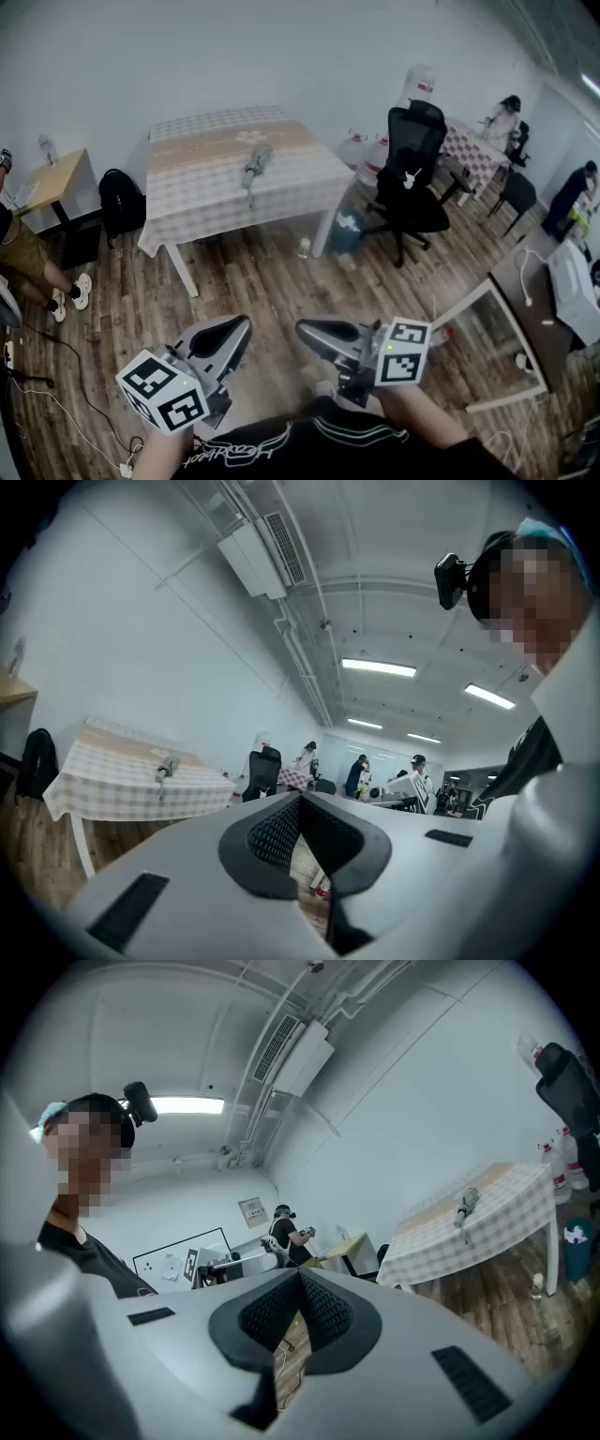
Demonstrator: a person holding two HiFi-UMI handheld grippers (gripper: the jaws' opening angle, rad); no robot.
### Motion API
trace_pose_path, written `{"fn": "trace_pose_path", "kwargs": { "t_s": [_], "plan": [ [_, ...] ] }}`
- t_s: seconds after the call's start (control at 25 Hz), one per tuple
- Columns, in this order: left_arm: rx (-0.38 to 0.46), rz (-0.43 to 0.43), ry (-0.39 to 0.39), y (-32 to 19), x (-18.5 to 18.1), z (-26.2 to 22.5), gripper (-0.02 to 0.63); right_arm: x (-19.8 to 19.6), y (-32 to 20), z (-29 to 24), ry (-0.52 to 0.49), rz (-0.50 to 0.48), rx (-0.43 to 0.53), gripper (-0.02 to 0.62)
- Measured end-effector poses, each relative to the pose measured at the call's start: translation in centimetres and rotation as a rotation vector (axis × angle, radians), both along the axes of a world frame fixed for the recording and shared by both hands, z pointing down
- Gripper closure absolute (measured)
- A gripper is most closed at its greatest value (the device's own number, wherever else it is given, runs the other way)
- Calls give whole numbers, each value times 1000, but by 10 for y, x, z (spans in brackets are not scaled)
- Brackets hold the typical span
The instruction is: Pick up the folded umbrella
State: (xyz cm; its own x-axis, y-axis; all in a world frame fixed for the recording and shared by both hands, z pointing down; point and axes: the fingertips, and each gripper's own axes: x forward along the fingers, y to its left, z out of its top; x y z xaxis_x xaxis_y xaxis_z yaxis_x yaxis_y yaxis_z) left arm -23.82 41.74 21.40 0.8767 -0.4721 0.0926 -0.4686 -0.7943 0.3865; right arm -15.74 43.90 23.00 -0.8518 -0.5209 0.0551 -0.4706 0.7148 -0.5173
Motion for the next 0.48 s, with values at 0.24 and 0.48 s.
{"fn": "trace_pose_path", "kwargs": {
  "t_s": [0.24,0.48],
  "plan": [
    [-7,7,3,5,-8,2,609,-13,5,-2,16,-3,10,584],
    [-33,22,9,2,1,15,609,-3,0,8,28,34,-3,584]
  ]
}}
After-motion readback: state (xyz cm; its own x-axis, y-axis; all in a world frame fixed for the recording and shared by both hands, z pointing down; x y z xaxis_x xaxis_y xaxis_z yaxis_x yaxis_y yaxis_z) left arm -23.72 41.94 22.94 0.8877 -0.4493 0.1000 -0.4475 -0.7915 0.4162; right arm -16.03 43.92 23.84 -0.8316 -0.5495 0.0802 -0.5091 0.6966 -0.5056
